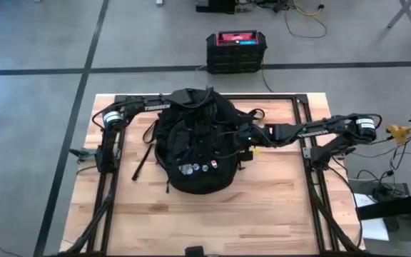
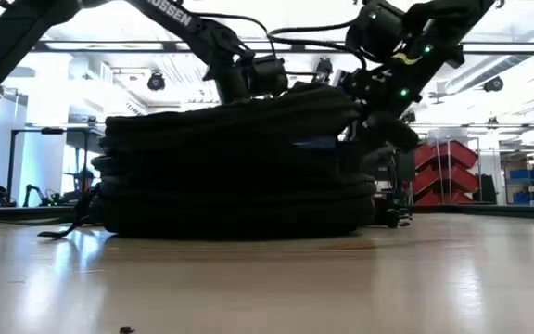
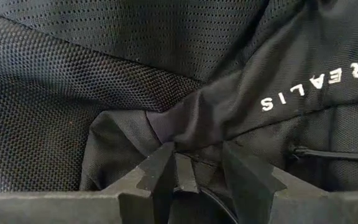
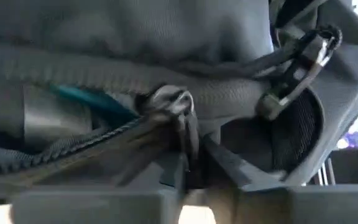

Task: Unpack backpack
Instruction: Close the black backpack

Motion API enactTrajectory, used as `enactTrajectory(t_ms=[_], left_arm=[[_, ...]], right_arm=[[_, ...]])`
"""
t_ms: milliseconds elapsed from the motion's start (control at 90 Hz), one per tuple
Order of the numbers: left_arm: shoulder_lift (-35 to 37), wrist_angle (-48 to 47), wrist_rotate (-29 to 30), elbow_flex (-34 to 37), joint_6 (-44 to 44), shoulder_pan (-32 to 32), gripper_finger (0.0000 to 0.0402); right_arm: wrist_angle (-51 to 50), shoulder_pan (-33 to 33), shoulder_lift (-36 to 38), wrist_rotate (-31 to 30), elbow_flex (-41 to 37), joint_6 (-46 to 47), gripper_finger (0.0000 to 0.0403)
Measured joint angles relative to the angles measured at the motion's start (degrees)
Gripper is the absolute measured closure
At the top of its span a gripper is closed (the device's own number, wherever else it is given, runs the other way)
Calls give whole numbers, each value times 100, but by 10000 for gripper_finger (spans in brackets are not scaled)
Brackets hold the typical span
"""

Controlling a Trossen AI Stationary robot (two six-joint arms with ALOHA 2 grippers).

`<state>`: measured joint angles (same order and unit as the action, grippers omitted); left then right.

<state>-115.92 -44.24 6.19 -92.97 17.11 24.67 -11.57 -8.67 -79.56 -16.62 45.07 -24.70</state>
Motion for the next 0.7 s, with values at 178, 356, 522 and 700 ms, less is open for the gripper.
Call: enactTrajectory(t_ms=[178, 356, 522, 700], left_arm=[[13, 36, 190, 142, -23, 250, 284], [18, 43, 61, 173, -97, 467, 283], [24, -16, 180, 180, -110, 566, 283], [24, -48, 203, 186, -107, 690, 283]], right_arm=[[-738, 304, 441, -71, 75, 422, 400], [-1076, 899, 963, -197, 75, 943, 401], [-1290, 1518, 1231, -42, 70, 1570, 402], [-1322, 2111, 1151, -35, 70, 2191, 402]])
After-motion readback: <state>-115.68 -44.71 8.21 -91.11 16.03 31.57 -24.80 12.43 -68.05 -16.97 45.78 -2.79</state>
